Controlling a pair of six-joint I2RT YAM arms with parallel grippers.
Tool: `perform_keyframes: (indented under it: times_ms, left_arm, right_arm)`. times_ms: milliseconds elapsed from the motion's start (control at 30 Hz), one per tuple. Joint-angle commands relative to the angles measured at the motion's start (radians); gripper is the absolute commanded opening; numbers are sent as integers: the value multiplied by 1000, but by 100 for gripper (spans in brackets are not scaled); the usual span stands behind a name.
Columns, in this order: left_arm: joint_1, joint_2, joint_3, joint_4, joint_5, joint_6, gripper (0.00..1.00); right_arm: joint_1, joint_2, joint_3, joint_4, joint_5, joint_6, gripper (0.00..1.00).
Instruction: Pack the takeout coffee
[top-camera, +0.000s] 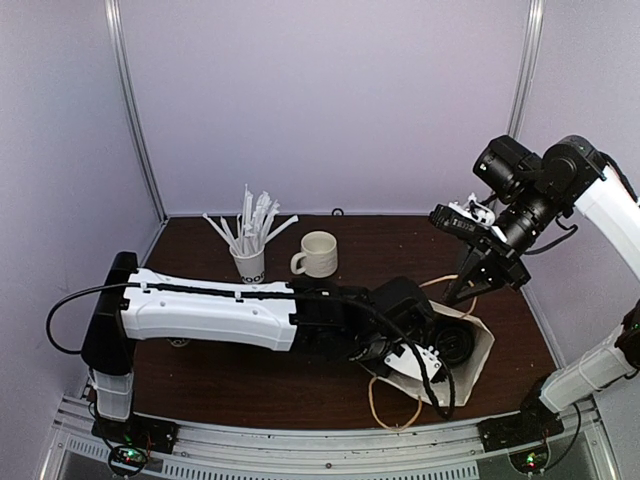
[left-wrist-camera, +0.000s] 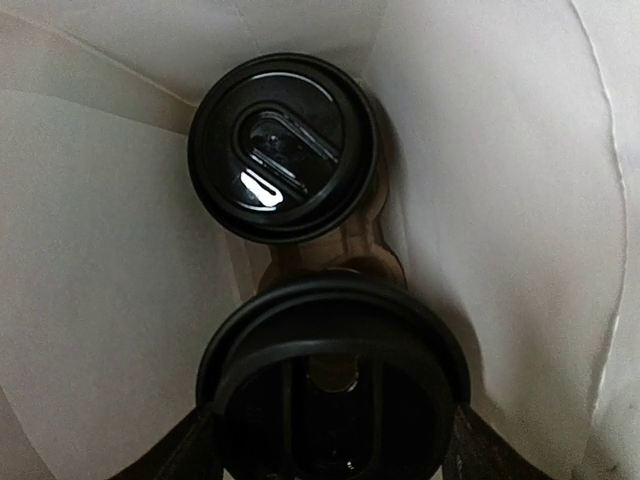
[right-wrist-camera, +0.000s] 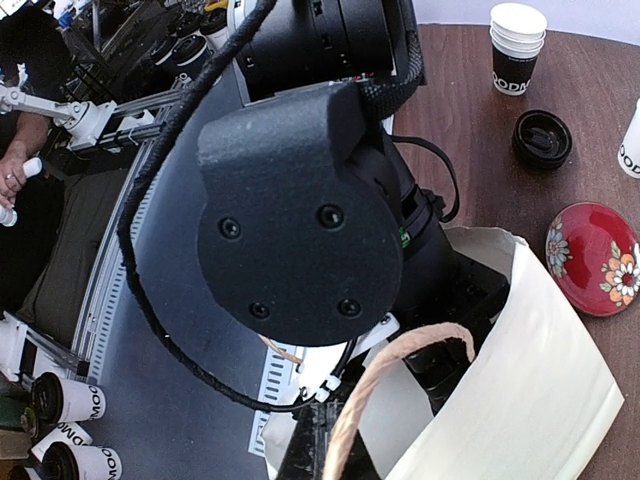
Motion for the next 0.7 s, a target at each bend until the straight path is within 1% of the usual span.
perform_keyframes:
  times_ms: [0,267,667]
  left_arm:
    - [15,19,14,49,-12,-4,65]
    - [36,35,4,96,-36,-4,65]
    - [58,46,-18,144,12,-19,65]
  right_arm:
    - [15,5,32,-146,-34,-5,0]
    - [23,7,33,-147,-28,-5,0]
    - [28,19,52,-154,-27,-8,0]
